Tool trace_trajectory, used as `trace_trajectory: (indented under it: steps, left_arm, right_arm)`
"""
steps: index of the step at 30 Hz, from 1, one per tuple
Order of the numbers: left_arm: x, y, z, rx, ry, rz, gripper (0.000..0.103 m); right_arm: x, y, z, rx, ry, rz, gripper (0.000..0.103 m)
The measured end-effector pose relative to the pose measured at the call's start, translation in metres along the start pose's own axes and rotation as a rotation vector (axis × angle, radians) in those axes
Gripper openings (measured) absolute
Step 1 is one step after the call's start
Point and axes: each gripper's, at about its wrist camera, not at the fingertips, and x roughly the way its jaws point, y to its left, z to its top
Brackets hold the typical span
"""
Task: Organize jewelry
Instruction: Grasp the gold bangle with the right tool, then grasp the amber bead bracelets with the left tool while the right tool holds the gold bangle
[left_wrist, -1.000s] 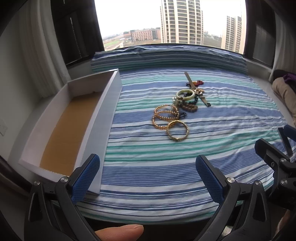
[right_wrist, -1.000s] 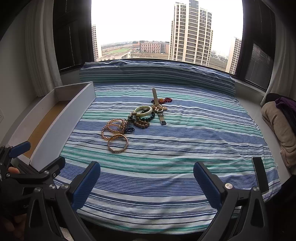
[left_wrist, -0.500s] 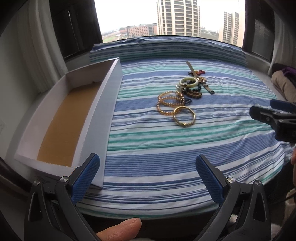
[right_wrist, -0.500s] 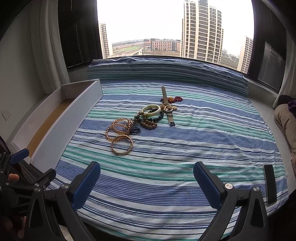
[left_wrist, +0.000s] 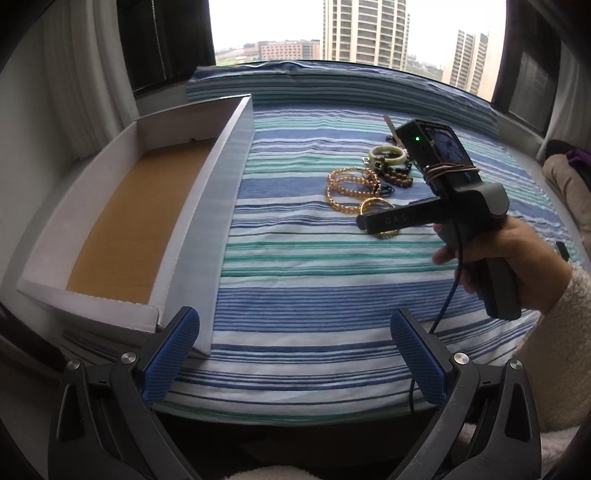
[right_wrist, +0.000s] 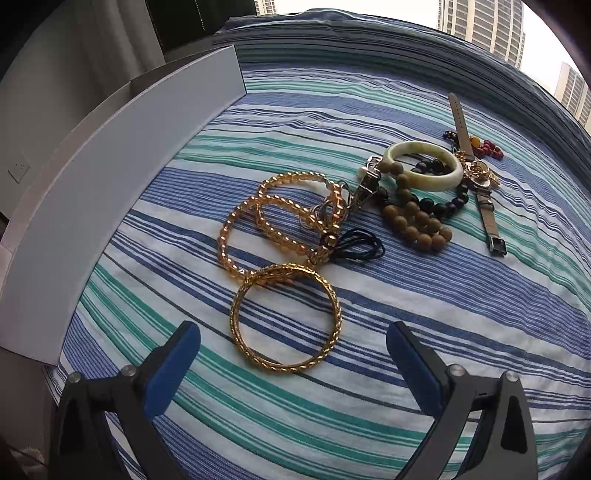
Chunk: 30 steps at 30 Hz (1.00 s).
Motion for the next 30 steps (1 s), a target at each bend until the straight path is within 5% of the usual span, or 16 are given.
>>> trace_trajectory:
  steps: [8, 11, 19, 30]
  left_arm:
    - [0.011, -0.005, -0.001, 0.008, 0.036, -0.020, 0.103]
    - [0.015, -0.006, -0.001, 0.018, 0.049, -0.029, 0.103]
    - [0.029, -0.010, 0.005, 0.028, 0.088, -0.062, 0.103]
    - [0.076, -0.047, 0.062, 0.133, 0.136, -0.178, 0.103]
  right_arm:
    - [0.026, 0.014, 0.010, -0.060, 0.065, -0.103, 0.101]
    - [0.019, 0.011, 0.014, -0.047, 0.046, -0.116, 0.070]
    - [-0.007, -0.019, -0.013, 0.007, 0.075, -0.084, 0.071]
    - [-0.060, -0.066, -0.075, 0.097, 0.038, -0.071, 0.071]
